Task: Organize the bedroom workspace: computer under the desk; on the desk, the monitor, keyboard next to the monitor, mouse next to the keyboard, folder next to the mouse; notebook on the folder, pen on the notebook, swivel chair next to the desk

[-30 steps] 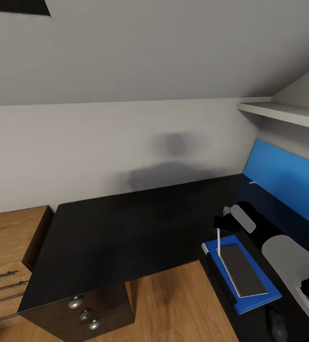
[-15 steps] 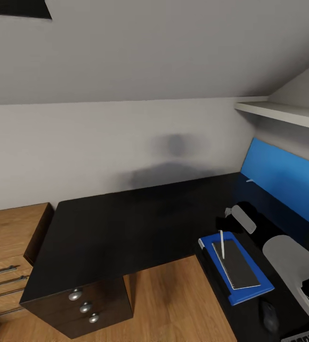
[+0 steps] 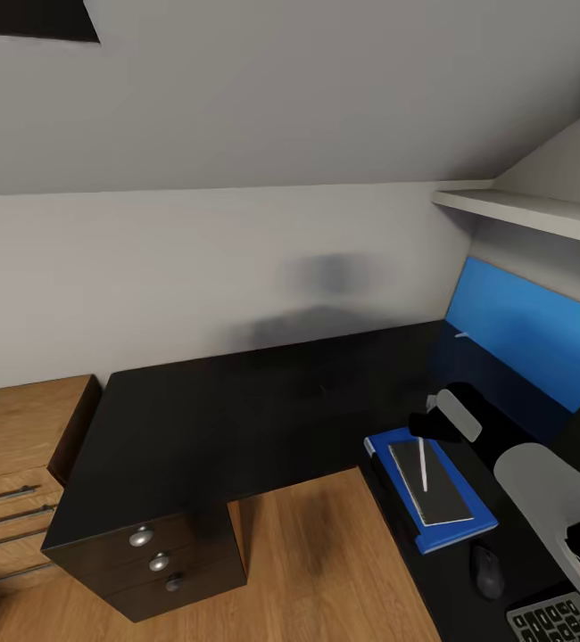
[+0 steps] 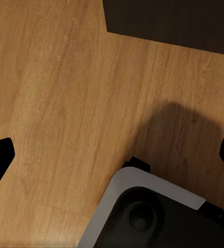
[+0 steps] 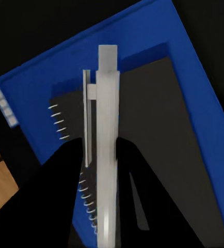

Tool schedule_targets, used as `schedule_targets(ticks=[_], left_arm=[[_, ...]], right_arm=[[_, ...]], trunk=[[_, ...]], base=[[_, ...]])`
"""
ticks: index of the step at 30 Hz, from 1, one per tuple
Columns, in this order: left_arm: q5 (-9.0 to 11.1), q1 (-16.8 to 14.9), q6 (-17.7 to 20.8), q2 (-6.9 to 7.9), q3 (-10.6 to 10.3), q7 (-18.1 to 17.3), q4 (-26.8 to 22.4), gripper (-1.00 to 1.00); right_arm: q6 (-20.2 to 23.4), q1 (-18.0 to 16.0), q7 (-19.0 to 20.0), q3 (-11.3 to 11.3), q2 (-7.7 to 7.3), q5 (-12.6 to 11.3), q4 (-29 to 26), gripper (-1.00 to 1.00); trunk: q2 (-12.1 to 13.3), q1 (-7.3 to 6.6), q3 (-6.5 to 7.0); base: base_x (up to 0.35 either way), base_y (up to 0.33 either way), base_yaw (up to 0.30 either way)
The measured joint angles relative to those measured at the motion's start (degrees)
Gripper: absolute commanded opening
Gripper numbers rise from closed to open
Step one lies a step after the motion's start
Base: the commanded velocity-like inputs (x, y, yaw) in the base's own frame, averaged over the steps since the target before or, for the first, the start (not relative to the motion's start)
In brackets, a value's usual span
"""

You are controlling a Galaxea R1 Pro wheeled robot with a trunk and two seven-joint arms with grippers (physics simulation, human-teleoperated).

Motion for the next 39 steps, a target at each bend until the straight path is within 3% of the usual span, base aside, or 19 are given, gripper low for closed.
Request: schedule_targets(ticks=[8, 33, 36, 39], left_arm=[[-0.1, 0.0, 0.0, -0.13, 0.0, -0.1, 0.0, 1.0], [-0.1, 0.0, 0.0, -0.12, 0.1, -0.2, 0.0, 1.0], [-0.1, 0.0, 0.0, -0.11, 0.1, -0.2, 0.0, 1.0], [-0.1, 0.0, -0.1, -0.1, 0.1, -0.2, 0.0, 1.0]], right_arm=[[-0.4, 0.0, 0.0, 0.1, 0.05, 2.3, 2.0, -1.0], [-4.9, 0.1, 0.1, 0.5, 0.38, 4.2, 4.7, -1.0], [-5.0, 0.1, 0.5, 0.5, 0.41, 4.2, 4.7, -1.0], [-5.1, 0.1, 3.4, 0.5, 0.4, 4.2, 4.7, -1.0]], trunk=[[0.0, 0.02, 0.0], [0.0, 0.0, 0.0], [0.0, 0.0, 0.0], [0.0, 0.0, 0.0]], base=[[-0.124, -0.091, 0.0], [-0.018, -0.014, 0.0], [0.0, 0.0, 0.0], [0.0, 0.0, 0.0]])
